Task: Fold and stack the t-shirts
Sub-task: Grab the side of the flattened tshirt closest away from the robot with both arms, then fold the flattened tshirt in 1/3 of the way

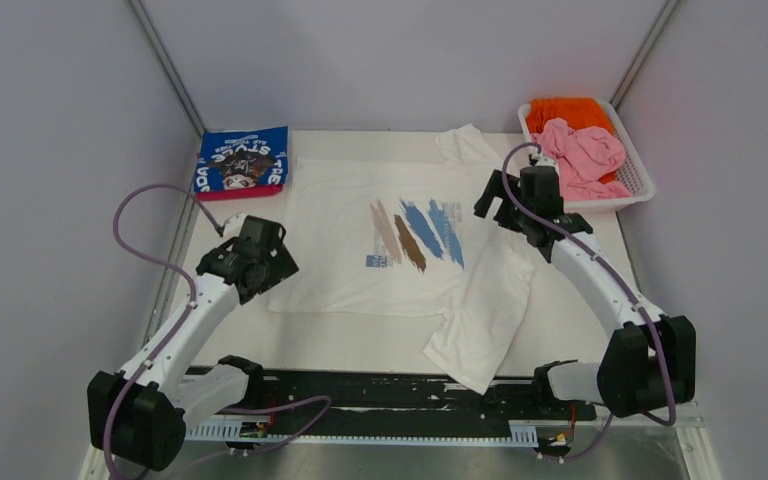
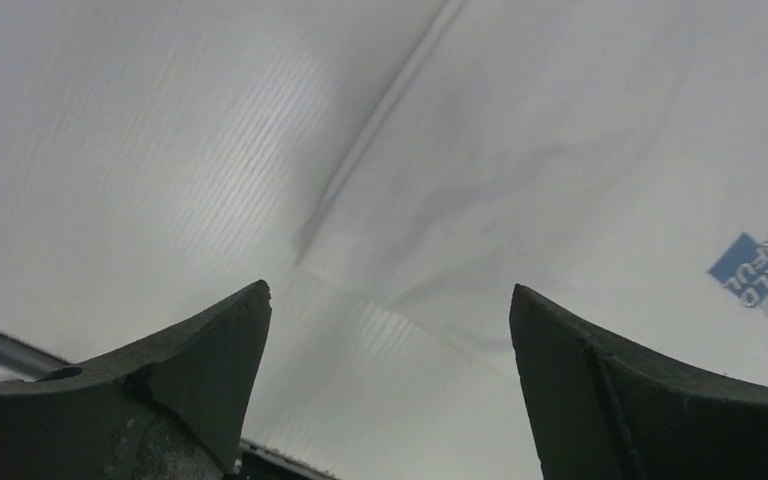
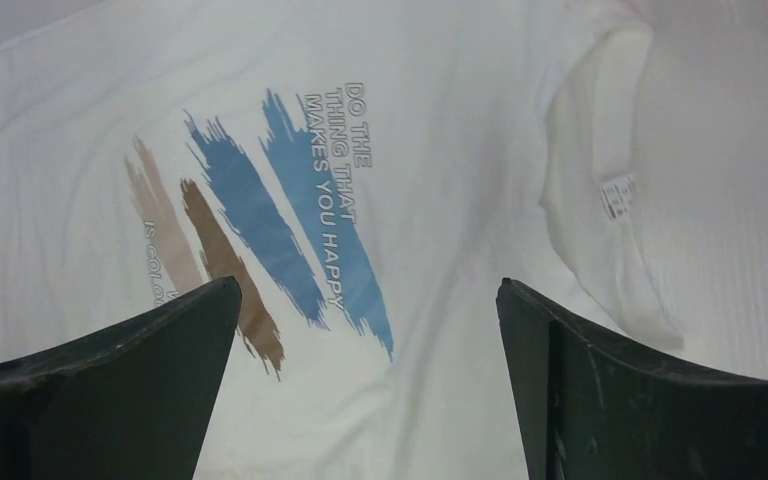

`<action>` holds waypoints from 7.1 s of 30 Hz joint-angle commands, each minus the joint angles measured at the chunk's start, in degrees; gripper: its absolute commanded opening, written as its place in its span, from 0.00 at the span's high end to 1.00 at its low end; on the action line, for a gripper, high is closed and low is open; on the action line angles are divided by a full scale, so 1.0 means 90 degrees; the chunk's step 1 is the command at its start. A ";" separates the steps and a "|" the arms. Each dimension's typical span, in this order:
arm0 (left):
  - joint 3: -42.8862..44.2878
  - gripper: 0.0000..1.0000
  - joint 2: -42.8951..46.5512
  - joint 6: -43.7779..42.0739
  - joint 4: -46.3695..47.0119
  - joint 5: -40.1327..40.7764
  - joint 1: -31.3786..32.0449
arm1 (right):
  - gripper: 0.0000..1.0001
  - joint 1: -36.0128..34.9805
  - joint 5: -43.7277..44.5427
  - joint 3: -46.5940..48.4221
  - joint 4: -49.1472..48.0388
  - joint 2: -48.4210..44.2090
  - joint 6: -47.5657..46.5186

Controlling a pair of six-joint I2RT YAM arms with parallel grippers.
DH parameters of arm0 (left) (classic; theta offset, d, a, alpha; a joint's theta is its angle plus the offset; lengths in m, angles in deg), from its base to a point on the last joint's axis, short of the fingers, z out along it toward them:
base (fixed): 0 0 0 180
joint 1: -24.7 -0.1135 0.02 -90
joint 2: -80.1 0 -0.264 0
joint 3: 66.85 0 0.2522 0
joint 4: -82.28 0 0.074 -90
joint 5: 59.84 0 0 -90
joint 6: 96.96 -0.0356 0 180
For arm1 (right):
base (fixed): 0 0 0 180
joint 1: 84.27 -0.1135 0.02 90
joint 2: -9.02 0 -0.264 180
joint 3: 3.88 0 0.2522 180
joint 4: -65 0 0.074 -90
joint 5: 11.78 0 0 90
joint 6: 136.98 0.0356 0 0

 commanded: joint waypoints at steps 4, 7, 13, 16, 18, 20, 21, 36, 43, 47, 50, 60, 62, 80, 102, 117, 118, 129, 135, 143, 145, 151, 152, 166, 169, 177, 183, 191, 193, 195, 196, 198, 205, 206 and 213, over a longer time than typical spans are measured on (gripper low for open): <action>-0.1763 0.22 0.1404 0.1764 -0.0402 0.0273 -0.0192 | 0.00 0.0091 0.0361 -0.1429 -0.0135 -0.1394 0.0679; -0.2183 0.31 0.1563 0.2110 0.0013 0.0211 -0.0399 | 0.00 0.0096 0.0182 -0.1693 -0.0102 -0.1579 0.0684; -0.2593 0.39 0.1167 0.2483 0.0960 0.0092 -0.0527 | 0.00 0.0086 0.0044 -0.1855 -0.0026 -0.1740 0.0584; -0.2618 0.46 0.0764 0.2572 0.1274 0.0062 -0.0561 | 0.00 0.0088 -0.0011 -0.1883 0.0045 -0.1792 0.0532; -0.2618 0.50 0.0586 0.2599 0.1399 -0.0007 -0.0572 | 0.00 0.0088 -0.0013 -0.1904 0.0136 -0.1828 0.0505; -0.2631 0.52 0.0469 0.2651 0.1440 0.0001 -0.0572 | 0.00 0.0092 0.0003 -0.1916 0.0248 -0.1868 0.0486; -0.2648 0.53 0.0416 0.2663 0.1471 0.0002 -0.0572 | 0.00 0.0089 0.0014 -0.1926 0.0315 -0.1891 0.0476; -0.2559 1.00 0.0303 0.2733 0.1297 0.0260 -0.0567 | 0.04 -0.0886 -0.0718 -0.1509 0.2724 -0.2028 0.0410; -0.2506 1.00 0.0264 0.2607 0.1383 0.0072 -0.0572 | 0.19 -0.2865 -0.0900 -0.2135 0.4218 -0.2121 0.1910; -0.2519 1.00 0.0229 0.2556 0.1423 -0.0030 -0.0572 | 0.27 -0.3647 -0.0939 -0.2700 0.4048 -0.2255 0.2708; -0.2529 1.00 0.0224 0.2516 0.1434 -0.0074 -0.0567 | 0.33 -0.4088 -0.1022 -0.2902 0.3579 -0.2165 0.3069; -0.2601 1.00 0.0437 0.2509 0.1358 -0.0080 -0.0572 | 0.46 -0.4554 -0.0667 -0.3348 0.2872 -0.1018 0.3631; -0.2602 1.00 0.0484 0.2530 0.1309 -0.0061 -0.0577 | 0.50 -0.4555 -0.0447 -0.3442 0.2901 -0.0862 0.3815; -0.2559 1.00 0.1738 0.2527 -0.0381 0.0116 -0.0572 | 1.00 -0.4757 -0.1129 -0.3662 0.4484 -0.2758 0.4144; -0.0925 1.00 -0.0141 0.1808 0.1805 -0.0115 -0.0610 | 1.00 -0.1348 0.0109 -0.1401 0.2539 -0.1909 0.0953; -0.0117 1.00 -0.1426 0.1753 0.2357 -0.0090 -0.1261 | 1.00 0.0159 -0.0786 0.0342 0.1573 -0.0033 -0.0974; -0.0088 1.00 -0.1484 0.1733 0.2395 -0.0091 -0.1283 | 1.00 0.0187 -0.0855 0.0469 0.1546 0.0168 -0.1205; 0.0438 0.82 -0.2861 0.1500 0.3012 -0.0195 -0.1345 | 0.90 0.0396 -0.0452 0.2638 0.1226 0.2951 -0.3114; 0.0857 0.16 -0.2995 0.1413 0.2902 -0.0088 -0.1373 | 0.42 0.0405 -0.0259 0.4150 0.1520 0.3848 -0.2076; 0.0759 0.00 -0.1967 0.0628 0.2527 -0.0612 -0.1373 | 0.00 0.0399 -0.1903 0.2129 0.1177 0.2342 -0.0748; 0.0627 0.00 -0.1827 0.0293 0.2613 -0.1249 -0.1368 | 0.00 0.0368 -0.2408 0.1523 0.0938 0.2137 -0.0522; 0.0339 0.00 -0.1909 0.0082 0.2725 -0.2127 -0.1268 | 0.00 0.0069 -0.2430 0.1175 0.0735 0.2494 -0.0342; 0.0241 0.00 -0.1911 0.0092 0.2735 -0.2070 -0.1259 | 0.00 0.0007 -0.2390 0.1300 0.0704 0.2703 -0.0404; 0.0061 0.00 -0.1935 0.0168 0.2749 -0.1856 -0.1256 | 0.00 -0.0223 -0.1220 0.3930 0.0773 0.4641 -0.0217; 0.0192 0.00 -0.2090 0.0134 0.2782 -0.1979 -0.1256 | 0.00 -0.0213 -0.0869 0.3586 0.0825 0.4342 -0.0371; 0.0638 0.00 -0.2851 0.0069 0.3114 -0.2444 -0.1038 | 0.00 -0.0088 -0.0730 0.3043 0.0838 0.4121 -0.0965; 0.0915 0.00 -0.3655 0.0049 0.3448 -0.2621 -0.0964 | 0.00 0.0297 -0.1046 0.3850 0.0761 0.4922 -0.1099; 0.0906 0.00 -0.4302 0.0009 0.3343 -0.2451 -0.0963 | 0.00 0.0368 -0.0563 0.4550 0.0766 0.5504 -0.1245; 0.0807 0.00 -0.4229 -0.0024 0.3298 -0.2328 -0.0963 | 0.00 0.0368 -0.0588 0.4383 0.0772 0.5225 -0.1212; 0.0699 0.00 -0.4105 -0.0054 0.3267 -0.2291 -0.0963 | 0.00 0.0369 -0.0640 0.4120 0.0775 0.4848 -0.1192; 0.0641 0.00 -0.4054 -0.0068 0.3250 -0.2290 -0.0963 | 0.00 0.0361 -0.0646 0.3969 0.0775 0.4537 -0.1176; 0.0562 0.00 -0.3872 -0.0114 0.3219 -0.2289 -0.0958 | 0.00 0.0328 -0.0577 0.3591 0.0762 0.4026 -0.1128; 0.0126 0.00 -0.3350 -0.0313 0.3401 -0.2132 -0.0900 | 0.00 0.0135 0.0003 0.1517 0.0572 0.2223 -0.0337; 0.0072 0.00 -0.3329 -0.0315 0.3429 -0.2167 -0.0892 | 0.00 0.0108 -0.0104 0.1217 0.0523 0.2036 -0.0207; -0.0249 0.00 -0.3201 -0.0336 0.3543 -0.2138 -0.0780 | 0.00 -0.0053 -0.0582 -0.0048 0.0168 0.1854 0.0165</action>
